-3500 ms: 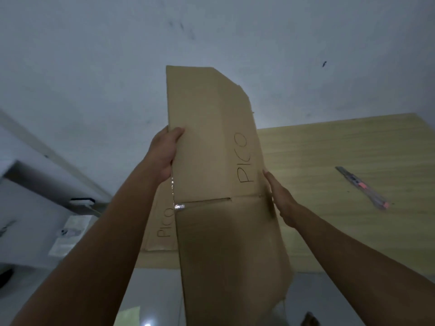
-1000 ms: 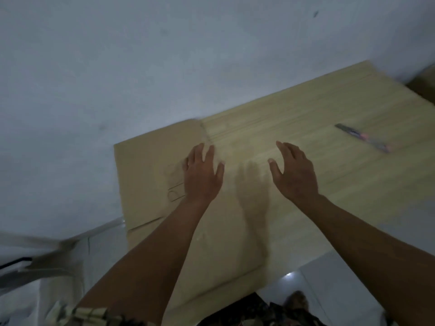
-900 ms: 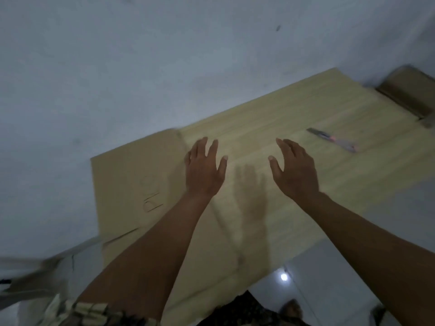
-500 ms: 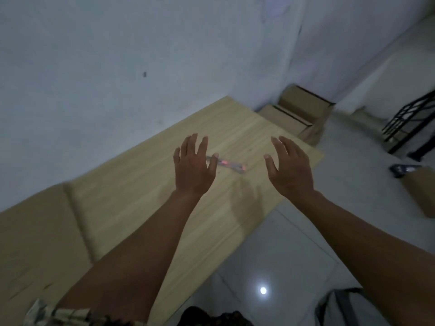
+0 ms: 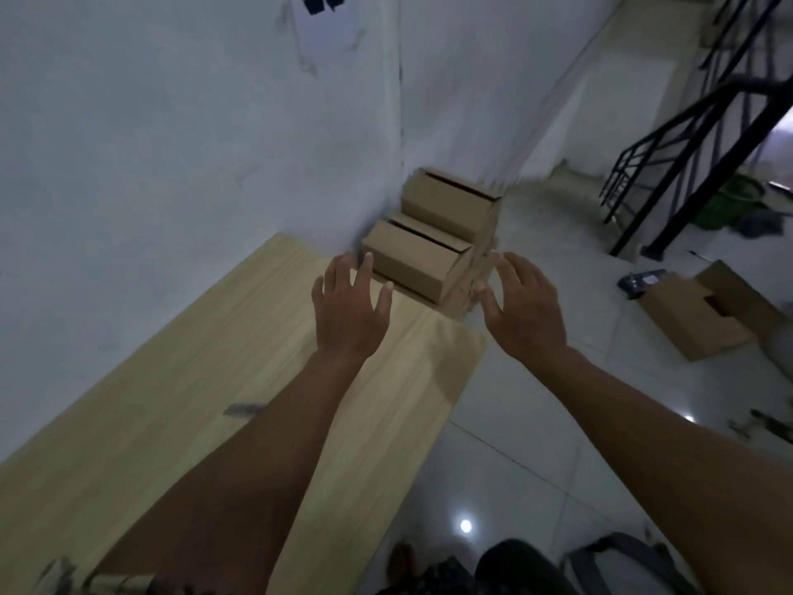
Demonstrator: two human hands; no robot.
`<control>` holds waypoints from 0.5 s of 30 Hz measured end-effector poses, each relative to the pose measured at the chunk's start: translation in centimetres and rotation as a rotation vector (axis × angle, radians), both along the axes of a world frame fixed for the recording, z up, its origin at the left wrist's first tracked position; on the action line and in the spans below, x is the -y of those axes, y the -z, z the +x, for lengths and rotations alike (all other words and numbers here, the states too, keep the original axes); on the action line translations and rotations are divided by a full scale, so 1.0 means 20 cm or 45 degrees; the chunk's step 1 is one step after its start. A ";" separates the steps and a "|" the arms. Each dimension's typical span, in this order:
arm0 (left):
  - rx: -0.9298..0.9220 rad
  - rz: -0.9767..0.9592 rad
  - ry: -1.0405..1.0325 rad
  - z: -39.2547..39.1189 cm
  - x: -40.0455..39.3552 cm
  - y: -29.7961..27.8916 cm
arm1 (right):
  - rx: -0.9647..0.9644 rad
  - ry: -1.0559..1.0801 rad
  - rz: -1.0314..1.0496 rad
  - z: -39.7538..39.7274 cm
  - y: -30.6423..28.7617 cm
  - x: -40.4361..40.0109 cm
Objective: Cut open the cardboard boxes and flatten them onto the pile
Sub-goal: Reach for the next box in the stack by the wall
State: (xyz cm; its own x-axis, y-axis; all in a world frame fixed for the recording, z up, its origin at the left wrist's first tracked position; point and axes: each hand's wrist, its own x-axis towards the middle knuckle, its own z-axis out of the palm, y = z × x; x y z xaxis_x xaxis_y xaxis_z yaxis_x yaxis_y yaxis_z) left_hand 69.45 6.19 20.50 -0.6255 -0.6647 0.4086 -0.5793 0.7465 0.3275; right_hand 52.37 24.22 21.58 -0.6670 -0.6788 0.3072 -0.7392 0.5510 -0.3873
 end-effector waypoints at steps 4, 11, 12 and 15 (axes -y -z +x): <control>0.021 0.034 0.037 -0.36 0.10 0.05 | 0.038 0.018 -0.004 -0.34 0.05 0.08; 0.077 0.134 -0.139 -1.05 0.27 0.21 | 0.141 -0.135 0.056 -1.10 0.23 0.35; 0.086 0.157 -0.182 -1.14 0.28 0.24 | 0.151 -0.174 0.064 -1.20 0.24 0.39; 0.069 0.221 -0.323 -1.37 0.25 0.32 | 0.172 -0.273 0.113 -1.51 0.28 0.49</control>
